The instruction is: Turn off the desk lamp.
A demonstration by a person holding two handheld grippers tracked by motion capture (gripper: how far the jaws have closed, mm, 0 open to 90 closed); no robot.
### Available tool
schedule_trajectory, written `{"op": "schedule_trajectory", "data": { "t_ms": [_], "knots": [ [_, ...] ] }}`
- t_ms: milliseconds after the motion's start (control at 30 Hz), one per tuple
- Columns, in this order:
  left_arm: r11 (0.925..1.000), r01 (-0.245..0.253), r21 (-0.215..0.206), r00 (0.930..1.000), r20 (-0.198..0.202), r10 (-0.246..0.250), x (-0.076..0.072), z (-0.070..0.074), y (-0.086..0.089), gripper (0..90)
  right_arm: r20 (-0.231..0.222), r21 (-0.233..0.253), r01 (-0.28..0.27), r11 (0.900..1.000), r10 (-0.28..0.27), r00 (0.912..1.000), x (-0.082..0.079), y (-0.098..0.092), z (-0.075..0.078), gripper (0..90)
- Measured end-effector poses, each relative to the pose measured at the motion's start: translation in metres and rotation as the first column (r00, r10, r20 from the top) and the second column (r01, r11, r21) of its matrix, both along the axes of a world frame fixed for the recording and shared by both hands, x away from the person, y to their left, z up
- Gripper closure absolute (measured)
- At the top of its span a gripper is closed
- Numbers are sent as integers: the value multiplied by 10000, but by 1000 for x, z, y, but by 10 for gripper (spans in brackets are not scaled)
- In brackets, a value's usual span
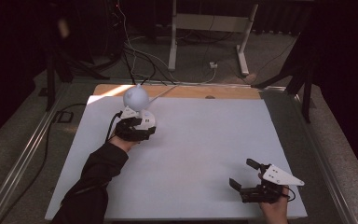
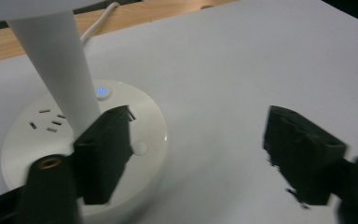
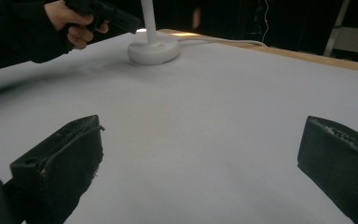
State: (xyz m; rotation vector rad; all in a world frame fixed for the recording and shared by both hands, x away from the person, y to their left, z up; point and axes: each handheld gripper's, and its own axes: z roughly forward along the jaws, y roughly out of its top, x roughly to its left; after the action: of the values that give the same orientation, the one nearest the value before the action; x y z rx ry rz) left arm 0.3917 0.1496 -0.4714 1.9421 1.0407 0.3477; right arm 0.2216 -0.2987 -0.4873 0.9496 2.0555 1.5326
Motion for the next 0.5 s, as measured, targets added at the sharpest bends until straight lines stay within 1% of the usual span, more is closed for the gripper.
{"op": "schedule_trajectory", "data": {
  "t_ms": [67, 133, 200, 233, 267, 333, 367, 433, 500],
  "knots": [
    [9999, 121, -46, 9998, -143, -121, -1, 2, 1, 123, -12, -15, -24, 10000, 24, 10000, 0, 0, 0, 0],
    [9998, 161, 134, 9994, -299, -157, -2, 3, 1, 30, -32, -33, -41, 10000, 41, 10000, 0, 1, 0, 0],
    [9996, 172, 236, 9993, -326, -164, -5, 3, 3, 10, -40, -28, -43, 10000, 42, 10000, 0, 1, 0, 0],
    [9994, 146, 323, 9991, -414, -132, -6, 3, 4, 5, -44, -20, -37, 10000, 37, 10000, 0, 1, 0, 0],
    [9995, 159, 275, 9987, -483, -145, -7, 3, 5, 5, -43, -17, -34, 10000, 34, 10000, 0, 1, 0, 0],
    [9988, 21, 496, 9993, -363, -3, -10, 4, 7, 5, -57, -10, -27, 10000, 27, 10000, 0, 1, 0, 0],
    [9989, 67, 474, 9994, -346, -51, -12, 5, 9, 4, -56, -9, -25, 10000, 25, 10000, 0, 1, 0, 0],
    [9981, 3, 614, 9996, -297, 15, -15, 6, 12, 5, -62, -6, -39, 10000, 39, 10000, 0, 1, 0, 0],
    [9977, -98, 667, 9996, -272, 116, -19, 6, 16, 5, -54, -19, -37, 10000, 37, 10000, 0, 1, 0, 0]
  ]
}}
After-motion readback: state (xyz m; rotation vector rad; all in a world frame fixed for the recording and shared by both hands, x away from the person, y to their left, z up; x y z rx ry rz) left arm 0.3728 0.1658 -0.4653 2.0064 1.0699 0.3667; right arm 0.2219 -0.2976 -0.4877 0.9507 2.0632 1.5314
